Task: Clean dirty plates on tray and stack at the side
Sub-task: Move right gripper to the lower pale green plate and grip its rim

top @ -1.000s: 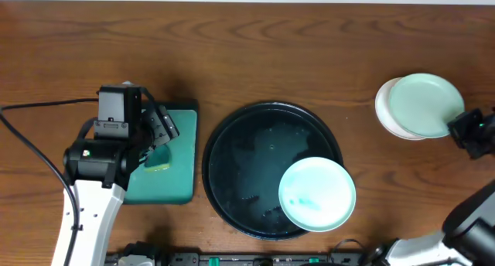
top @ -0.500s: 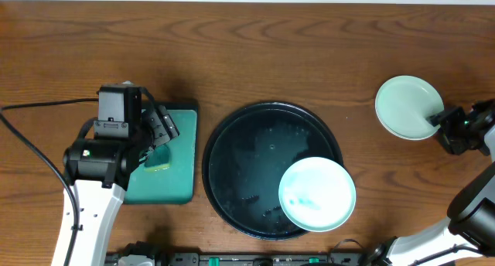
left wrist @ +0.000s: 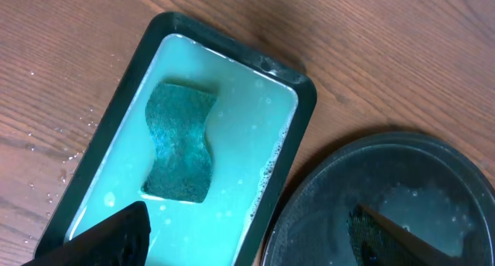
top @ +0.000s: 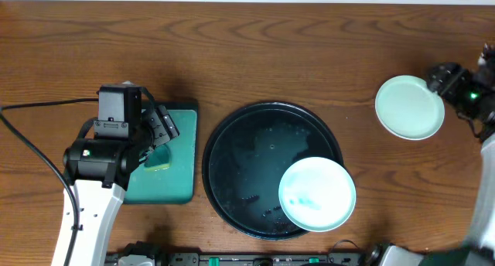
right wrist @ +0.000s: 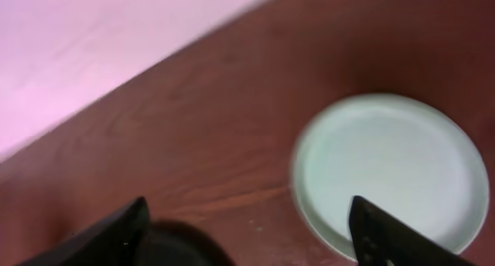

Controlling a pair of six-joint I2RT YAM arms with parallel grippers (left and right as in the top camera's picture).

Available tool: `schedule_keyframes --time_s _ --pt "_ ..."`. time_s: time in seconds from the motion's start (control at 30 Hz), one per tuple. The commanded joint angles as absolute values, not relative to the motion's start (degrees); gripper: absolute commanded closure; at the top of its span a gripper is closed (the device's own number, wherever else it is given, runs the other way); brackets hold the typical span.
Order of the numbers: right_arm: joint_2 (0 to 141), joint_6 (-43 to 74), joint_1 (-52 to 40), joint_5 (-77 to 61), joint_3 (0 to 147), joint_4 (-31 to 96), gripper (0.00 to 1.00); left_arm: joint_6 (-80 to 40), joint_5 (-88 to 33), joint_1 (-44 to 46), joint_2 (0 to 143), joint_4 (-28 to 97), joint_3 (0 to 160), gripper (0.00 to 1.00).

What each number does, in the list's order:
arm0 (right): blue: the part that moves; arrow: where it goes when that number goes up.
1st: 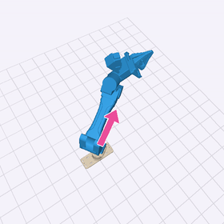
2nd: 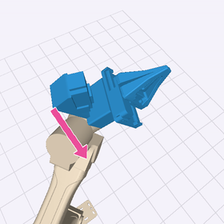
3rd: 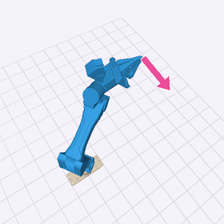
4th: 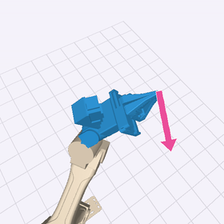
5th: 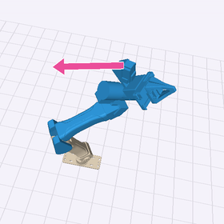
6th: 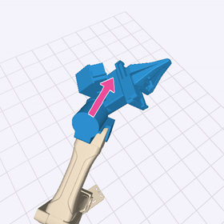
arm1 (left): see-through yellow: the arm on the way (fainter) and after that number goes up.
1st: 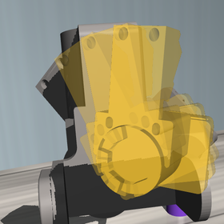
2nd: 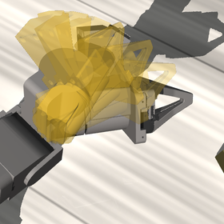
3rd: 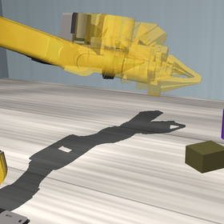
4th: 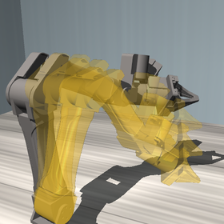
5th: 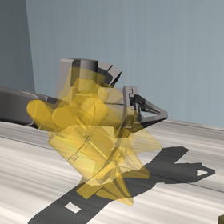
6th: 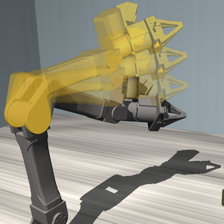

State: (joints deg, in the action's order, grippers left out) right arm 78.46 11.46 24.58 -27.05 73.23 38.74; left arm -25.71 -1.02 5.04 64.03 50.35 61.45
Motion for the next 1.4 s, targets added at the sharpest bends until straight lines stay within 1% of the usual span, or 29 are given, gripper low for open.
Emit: schedule_keyframes --time_s 0.0,0.03,0.1,0.17,0.2,0.23,0.27,0.33,0.37,0.4,0.43,0.47,0.57,0.63,0.77,0.87,0.93,1.0,1.07,1.2,1.23,1.37 --pt "71.9 4.5 16.7 -17.3 73.5 41.6 0.17 -25.6 -0.9 5.2 64.3 50.3 61.5 0.18" --pt "70.5 4.0 14.4 -15.4 73.5 42.6 0.16 -25.6 -0.9 5.2 64.3 50.3 61.5 0.18" --pt "68.7 3.7 10.5 -13.1 73.5 44.6 0.20 -25.6 -0.9 5.2 64.3 50.5 61.5 0.18" --pt "67.7 3.7 6.2 -12.0 73.5 47.2 0.22 -25.6 -0.9 5.2 64.3 50.6 61.5 0.18" --pt "67.6 3.7 4.8 -12.1 73.5 48.1 0.20 -25.6 -0.9 5.2 64.3 50.6 61.5 0.18" --pt "67.6 3.7 3.4 -12.4 73.5 49.0 0.14 -25.6 -0.9 5.2 64.3 50.6 61.5 0.18" --pt "67.6 3.7 1.7 -13.6 73.4 49.9 0.02 -25.6 -0.9 5.2 64.3 50.6 61.5 0.18" --pt "67.6 3.8 -0.7 -18.1 73.4 50.6 0.01 -25.6 -0.9 5.2 64.3 50.7 61.5 0.18" --pt "67.6 3.7 -1.4 -20.9 73.4 50.7 0.12 -25.6 -0.9 5.2 64.3 50.8 61.5 0.18" --pt "67.6 3.7 -1.8 -22.9 73.4 50.6 0.20 -25.6 -0.9 5.2 64.3 50.8 61.5 0.18" --pt "67.7 3.7 -2.1 -25.6 73.4 50.3 0.18 -25.6 -0.9 5.2 64.3 50.9 61.5 0.18" --pt "67.8 3.6 -2.3 -27.8 73.4 50.2 0.01 -25.6 -0.9 5.2 64.3 50.9 61.5 0.18" --pt "69.0 2.8 -2.7 -32.8 73.4 53.5 0.01 -25.6 -0.9 5.2 64.3 50.9 61.5 0.18" --pt "70.3 1.0 -2.7 -33.5 73.3 57.2 0.01 -25.6 -0.9 5.2 64.3 51.0 61.5 0.18" --pt "72.7 1.0 -3.0 -32.7 71.9 64.2 0.01 -25.6 -0.9 5.2 64.3 50.9 61.5 0.18" --pt "74.7 5.2 -4.0 -29.1 70.3 70.5 0.17 -25.6 -0.9 5.2 64.3 50.9 61.5 0.18" --pt "75.2 10.7 -5.1 -23.6 68.7 73.7 0.24 -25.6 -0.9 5.2 64.3 50.9 61.5 0.18" --pt "74.8 18.7 -6.2 -15.9 66.2 76.2 0.25 -25.6 -0.9 5.2 64.3 51.0 61.5 0.18" --pt "74.3 24.4 -6.9 -11.5 63.6 77.5 0.25 -25.6 -0.9 5.2 64.3 50.9 61.5 0.18" --pt "72.9 31.4 -7.0 -11.0 56.8 77.5 0.25 -25.6 -0.9 5.2 64.3 51.0 61.5 0.18" --pt "72.7 33.9 -7.0 -10.9 52.8 77.0 0.26 -25.6 -0.9 5.2 64.3 51.0 61.5 0.18" --pt "72.7 36.3 -7.0 -11.0 45.0 73.3 0.27 -25.6 -0.9 5.2 64.3 50.9 61.5 0.18"
